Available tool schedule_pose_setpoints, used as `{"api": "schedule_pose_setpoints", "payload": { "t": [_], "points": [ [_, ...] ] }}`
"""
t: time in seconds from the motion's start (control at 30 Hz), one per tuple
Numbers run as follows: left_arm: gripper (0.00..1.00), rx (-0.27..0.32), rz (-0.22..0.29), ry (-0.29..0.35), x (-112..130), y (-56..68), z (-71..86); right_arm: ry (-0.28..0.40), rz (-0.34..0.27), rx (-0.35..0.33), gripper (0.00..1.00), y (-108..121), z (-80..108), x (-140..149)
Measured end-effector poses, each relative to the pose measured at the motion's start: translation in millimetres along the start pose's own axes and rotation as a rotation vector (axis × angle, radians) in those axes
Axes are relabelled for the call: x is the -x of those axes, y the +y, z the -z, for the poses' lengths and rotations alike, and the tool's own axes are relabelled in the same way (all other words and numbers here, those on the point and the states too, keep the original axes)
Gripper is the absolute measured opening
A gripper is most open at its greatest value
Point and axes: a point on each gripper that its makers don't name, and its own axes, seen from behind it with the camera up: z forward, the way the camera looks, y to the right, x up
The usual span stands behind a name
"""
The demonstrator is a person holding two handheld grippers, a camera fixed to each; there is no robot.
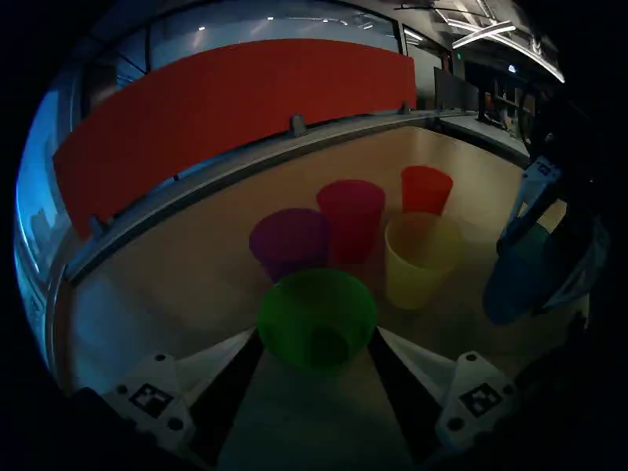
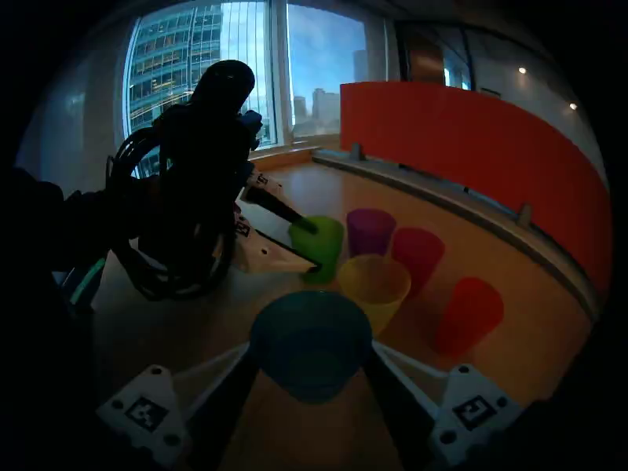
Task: Pour water
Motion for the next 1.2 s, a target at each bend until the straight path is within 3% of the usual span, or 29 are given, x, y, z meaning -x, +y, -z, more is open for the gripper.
{"api": "schedule_pose_setpoints", "payload": {
  "t": [0.17,0.47,0.87,1.2],
  "points": [
    [0.85,0.011,0.01,0.01,-1.5,3.6,-0.7,0.006,-0.002,0.001,0.89,-0.9,2.5,-1.0],
    [0.84,0.038,0.02,0.044,-8.7,9.9,7.3,0.023,-0.001,0.012,0.89,1.1,9.2,-6.4],
    [0.84,0.014,-0.012,0.119,-30.0,15.0,46.8,0.081,0.005,0.039,0.89,-0.6,28.0,-25.3],
    [0.85,0.003,0.006,0.195,-46.6,19.8,83.5,0.14,0.014,0.073,0.89,0.9,47.7,-41.9]
  ]
}}
